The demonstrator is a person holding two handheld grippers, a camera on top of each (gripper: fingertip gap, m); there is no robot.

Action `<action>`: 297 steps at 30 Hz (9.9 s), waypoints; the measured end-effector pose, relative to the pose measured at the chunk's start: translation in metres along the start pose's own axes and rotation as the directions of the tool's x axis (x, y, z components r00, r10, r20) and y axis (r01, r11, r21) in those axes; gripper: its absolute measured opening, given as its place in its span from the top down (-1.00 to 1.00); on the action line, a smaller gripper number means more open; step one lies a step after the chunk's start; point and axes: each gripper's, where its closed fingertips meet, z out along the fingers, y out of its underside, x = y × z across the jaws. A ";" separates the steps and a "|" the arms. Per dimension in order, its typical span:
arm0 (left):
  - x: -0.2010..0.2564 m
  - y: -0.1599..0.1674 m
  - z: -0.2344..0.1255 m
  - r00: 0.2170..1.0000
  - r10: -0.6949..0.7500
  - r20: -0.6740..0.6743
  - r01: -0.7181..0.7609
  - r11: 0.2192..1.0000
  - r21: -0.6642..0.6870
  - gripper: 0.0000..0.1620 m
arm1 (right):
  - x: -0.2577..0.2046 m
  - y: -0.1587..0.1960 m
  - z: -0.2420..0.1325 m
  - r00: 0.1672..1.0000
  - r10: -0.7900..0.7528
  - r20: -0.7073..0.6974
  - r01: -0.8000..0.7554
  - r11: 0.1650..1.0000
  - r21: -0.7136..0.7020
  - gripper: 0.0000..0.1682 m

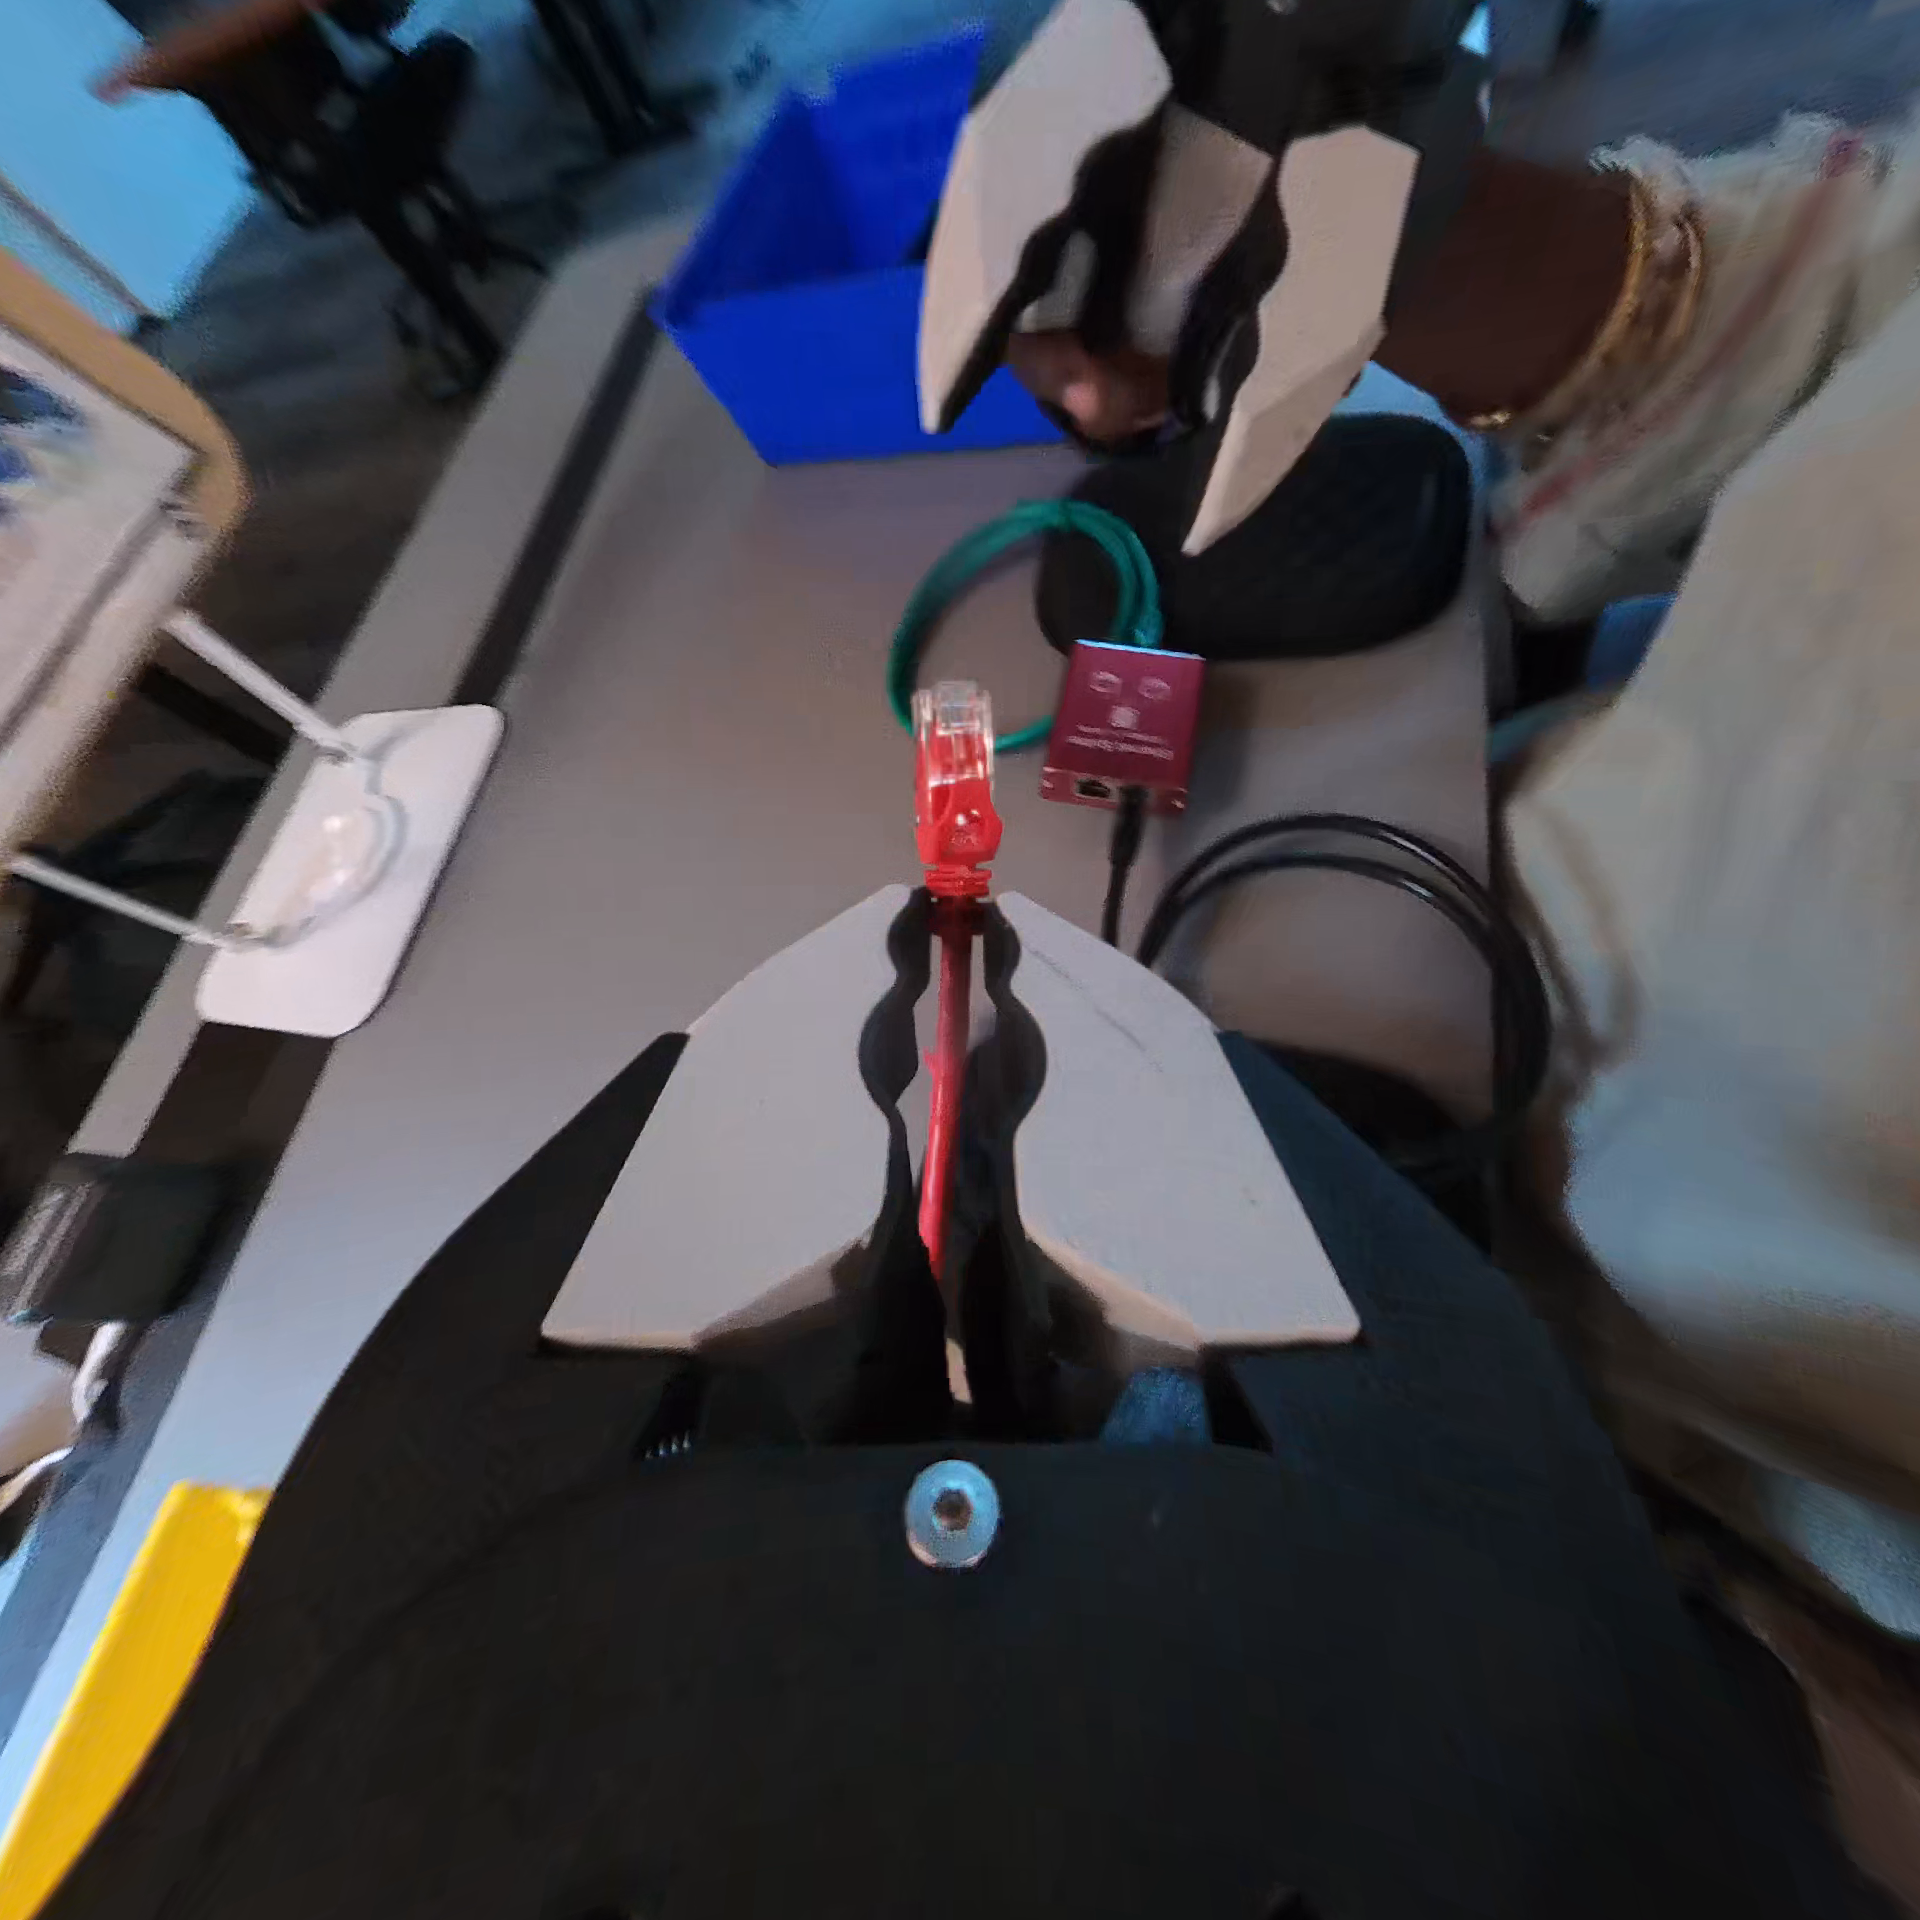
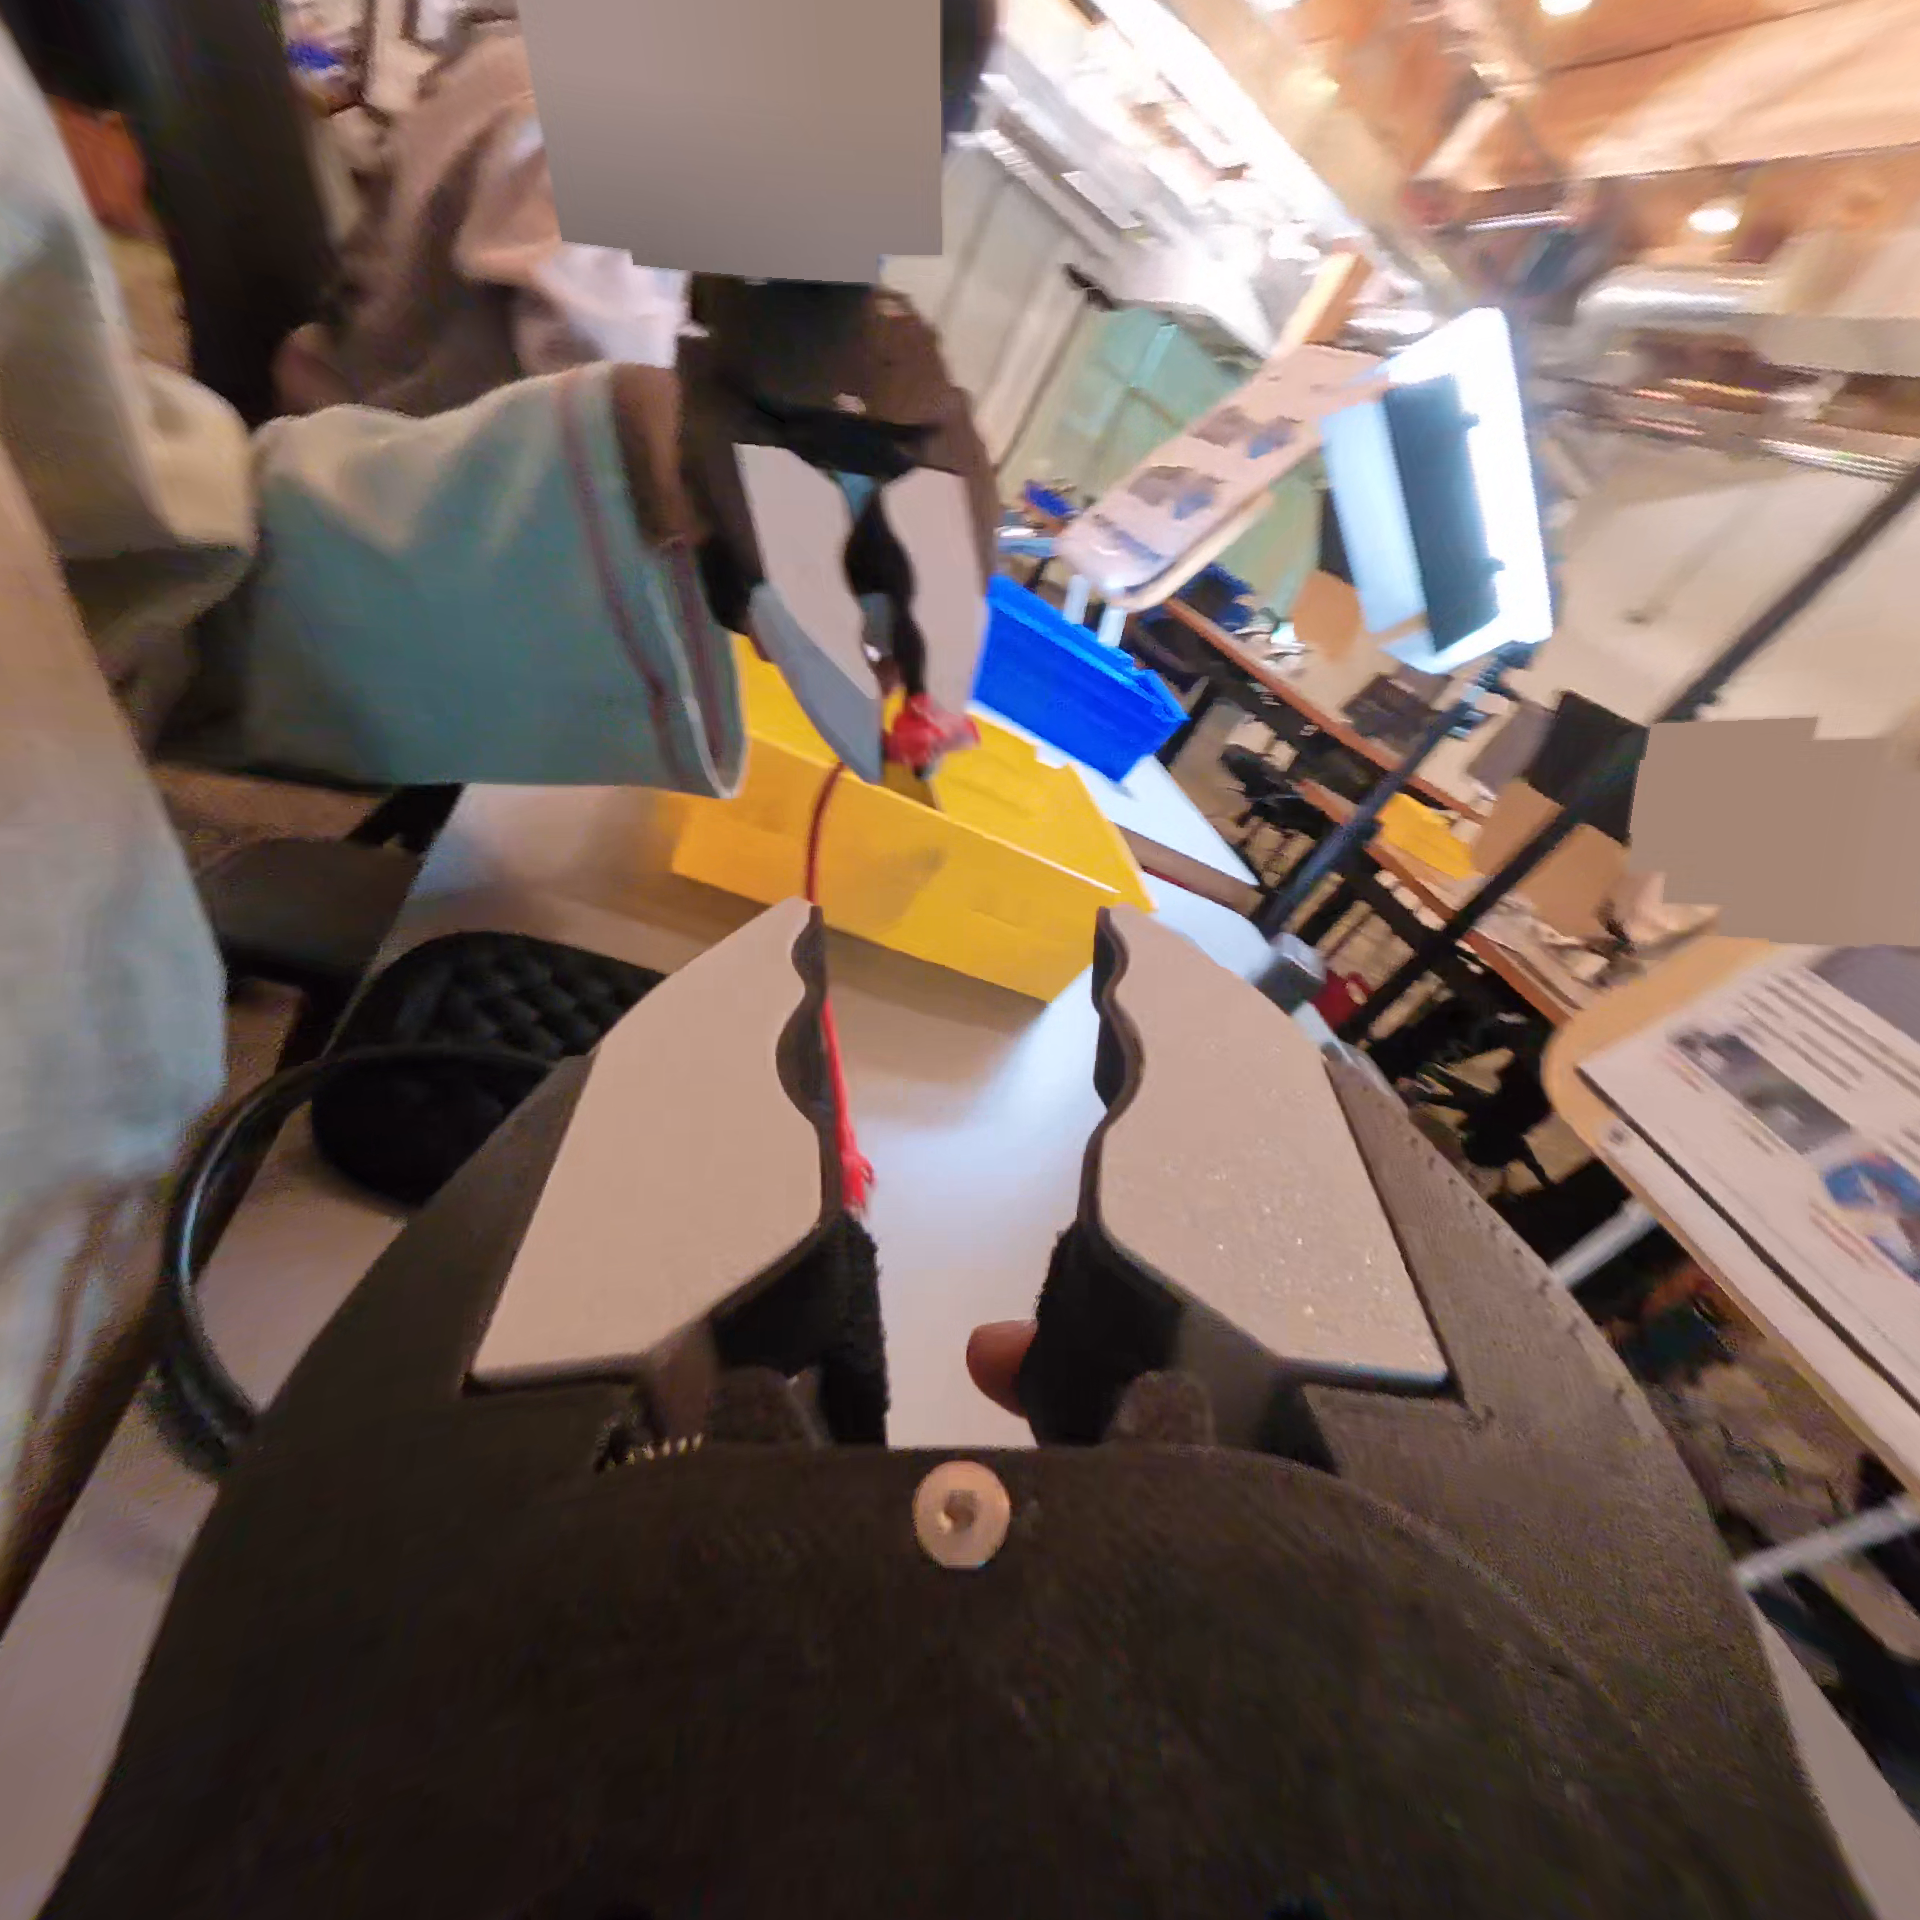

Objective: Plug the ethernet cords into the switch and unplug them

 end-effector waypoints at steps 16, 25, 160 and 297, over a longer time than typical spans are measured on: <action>0.029 0.001 0.034 0.991 0.054 -0.124 -0.042 0.995 0.095 0.86 | -0.036 0.015 0.040 0.968 -0.032 0.249 0.045 0.998 -0.047 0.85; 0.033 -0.020 0.043 0.999 0.032 0.008 -0.032 0.916 0.400 0.71 | -0.028 0.013 0.021 0.959 0.144 0.246 -0.186 0.970 0.154 0.85; 0.051 0.064 0.118 0.924 -0.155 -0.349 0.066 0.965 -0.255 0.97 | -0.062 0.144 -0.018 0.977 0.108 0.186 0.004 0.856 -0.516 0.19; -0.091 0.159 -0.138 0.381 -0.465 0.799 0.462 0.844 0.272 0.29 | 0.015 0.191 0.124 0.952 0.185 -0.244 -0.304 0.664 -0.683 0.42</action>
